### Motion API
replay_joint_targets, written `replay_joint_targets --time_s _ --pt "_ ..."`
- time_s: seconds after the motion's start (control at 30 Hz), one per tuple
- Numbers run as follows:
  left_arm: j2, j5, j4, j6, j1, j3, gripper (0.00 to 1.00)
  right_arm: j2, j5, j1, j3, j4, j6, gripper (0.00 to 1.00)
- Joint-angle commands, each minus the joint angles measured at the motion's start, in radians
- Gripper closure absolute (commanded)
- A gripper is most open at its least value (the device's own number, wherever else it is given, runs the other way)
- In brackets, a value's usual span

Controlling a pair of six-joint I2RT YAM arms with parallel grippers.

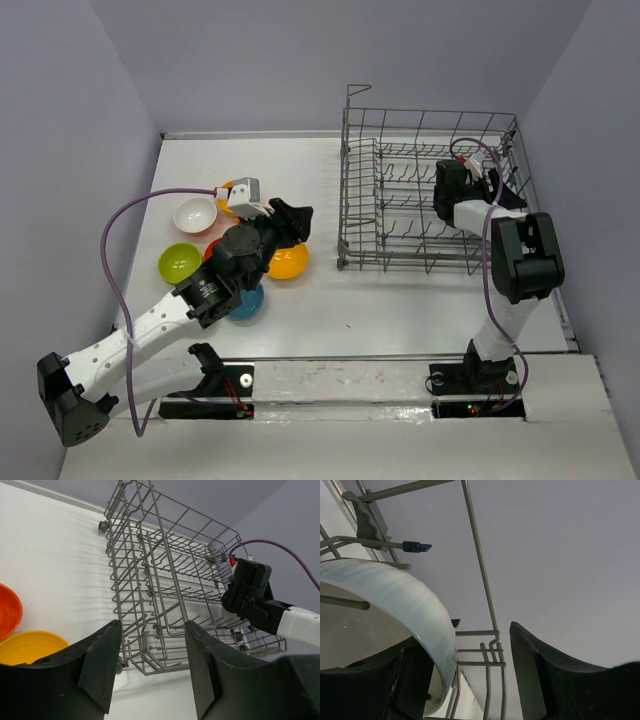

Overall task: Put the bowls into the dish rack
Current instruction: Insert the bowl into the dish rack.

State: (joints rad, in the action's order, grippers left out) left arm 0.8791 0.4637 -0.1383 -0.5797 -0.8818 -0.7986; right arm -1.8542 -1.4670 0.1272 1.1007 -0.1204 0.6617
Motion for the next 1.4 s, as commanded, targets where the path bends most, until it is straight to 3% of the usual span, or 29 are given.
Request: replay_joint_targets --time_s 0.0,1.37 --pt "0.000 0.023 -0.050 0.018 0.003 0.001 0.37 -0.003 -0.150 0.015 0.039 -0.039 -0.013 0.35" --pt "0.037 0.024 -0.050 0.012 0.015 -0.008 0.37 -0.013 -0.141 0.120 0.083 -0.041 -0.045 0.32"
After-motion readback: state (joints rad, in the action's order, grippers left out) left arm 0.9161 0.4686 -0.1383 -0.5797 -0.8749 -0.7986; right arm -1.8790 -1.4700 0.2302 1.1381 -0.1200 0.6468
